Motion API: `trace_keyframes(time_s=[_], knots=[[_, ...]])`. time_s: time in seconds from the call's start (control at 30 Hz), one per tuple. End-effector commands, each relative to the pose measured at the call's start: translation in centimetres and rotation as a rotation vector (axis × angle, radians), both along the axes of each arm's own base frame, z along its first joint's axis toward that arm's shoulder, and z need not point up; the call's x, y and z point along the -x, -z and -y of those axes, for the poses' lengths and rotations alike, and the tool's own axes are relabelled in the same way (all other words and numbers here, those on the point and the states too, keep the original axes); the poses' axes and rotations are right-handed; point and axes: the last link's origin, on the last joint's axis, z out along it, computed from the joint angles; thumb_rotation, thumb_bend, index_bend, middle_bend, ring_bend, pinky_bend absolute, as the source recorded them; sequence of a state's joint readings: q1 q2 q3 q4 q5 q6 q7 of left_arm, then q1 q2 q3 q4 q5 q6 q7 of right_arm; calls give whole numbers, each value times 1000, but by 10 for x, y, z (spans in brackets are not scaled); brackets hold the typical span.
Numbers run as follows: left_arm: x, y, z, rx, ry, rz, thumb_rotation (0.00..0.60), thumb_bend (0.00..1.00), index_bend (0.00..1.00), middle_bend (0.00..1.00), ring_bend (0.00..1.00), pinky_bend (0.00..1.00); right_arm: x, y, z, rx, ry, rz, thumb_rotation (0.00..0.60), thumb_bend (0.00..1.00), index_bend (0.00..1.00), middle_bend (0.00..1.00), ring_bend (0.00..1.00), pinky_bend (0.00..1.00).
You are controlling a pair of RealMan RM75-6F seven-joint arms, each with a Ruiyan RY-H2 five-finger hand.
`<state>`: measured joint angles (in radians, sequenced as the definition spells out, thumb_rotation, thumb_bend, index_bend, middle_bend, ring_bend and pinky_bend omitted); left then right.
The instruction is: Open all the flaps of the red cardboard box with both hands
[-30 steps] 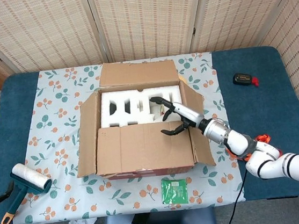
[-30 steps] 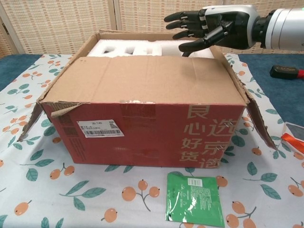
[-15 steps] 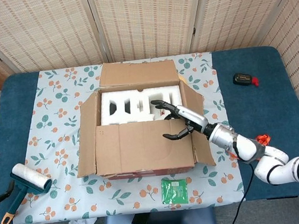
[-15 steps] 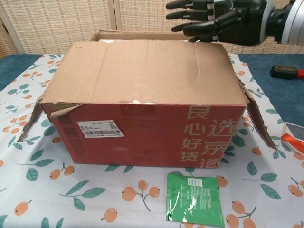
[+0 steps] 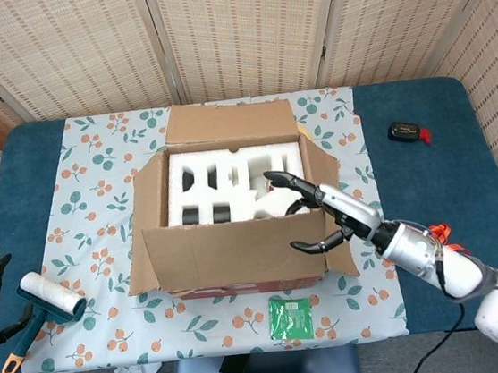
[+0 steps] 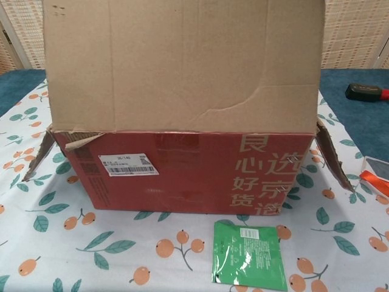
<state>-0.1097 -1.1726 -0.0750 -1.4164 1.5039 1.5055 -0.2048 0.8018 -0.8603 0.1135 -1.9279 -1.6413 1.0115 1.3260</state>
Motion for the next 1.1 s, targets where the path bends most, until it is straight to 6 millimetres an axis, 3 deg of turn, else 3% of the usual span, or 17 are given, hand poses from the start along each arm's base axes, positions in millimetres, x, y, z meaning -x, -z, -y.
trace_keyframes(time_s=[0.03, 0.13, 0.27, 0.4, 0.53, 0.67, 0.87, 0.97, 1.1], knots=[[-4, 6, 1, 23, 12, -13, 600, 418, 0, 0, 0, 0, -2, -21, -46, -19, -6, -16, 600, 368, 0, 0, 0, 344], [-9, 10, 3, 34, 25, -26, 600, 418, 0, 0, 0, 0, 2, -28, -72, -13, -16, -39, 600, 367, 0, 0, 0, 344], [-16, 15, 5, 41, 53, -38, 600, 418, 0, 0, 0, 0, 21, -24, -104, -38, 6, -92, 600, 367, 0, 0, 0, 345], [-20, 20, 6, 55, 69, -53, 600, 418, 0, 0, 0, 0, 44, -11, -125, -77, 34, -130, 600, 367, 0, 0, 0, 344], [-24, 22, 8, 66, 88, -60, 600, 419, 0, 0, 0, 0, 55, -13, -138, -21, 16, -123, 600, 367, 0, 0, 0, 340], [-25, 22, 9, 74, 89, -60, 600, 418, 0, 0, 0, 0, 74, -21, -133, 138, -8, -224, 600, 367, 0, 0, 0, 304], [-24, 23, 8, 85, 71, -84, 600, 418, 0, 0, 0, 0, 113, -22, -108, 521, -1, -481, 600, 368, 0, 0, 0, 86], [-24, 23, 8, 85, 61, -88, 600, 418, 0, 0, 0, 0, 158, -20, -101, 668, 24, -812, 600, 367, 0, 0, 0, 5], [-24, 23, 9, 90, 55, -96, 600, 418, 0, 0, 0, 0, 199, -15, -100, 921, 133, -1124, 600, 367, 0, 0, 0, 0]])
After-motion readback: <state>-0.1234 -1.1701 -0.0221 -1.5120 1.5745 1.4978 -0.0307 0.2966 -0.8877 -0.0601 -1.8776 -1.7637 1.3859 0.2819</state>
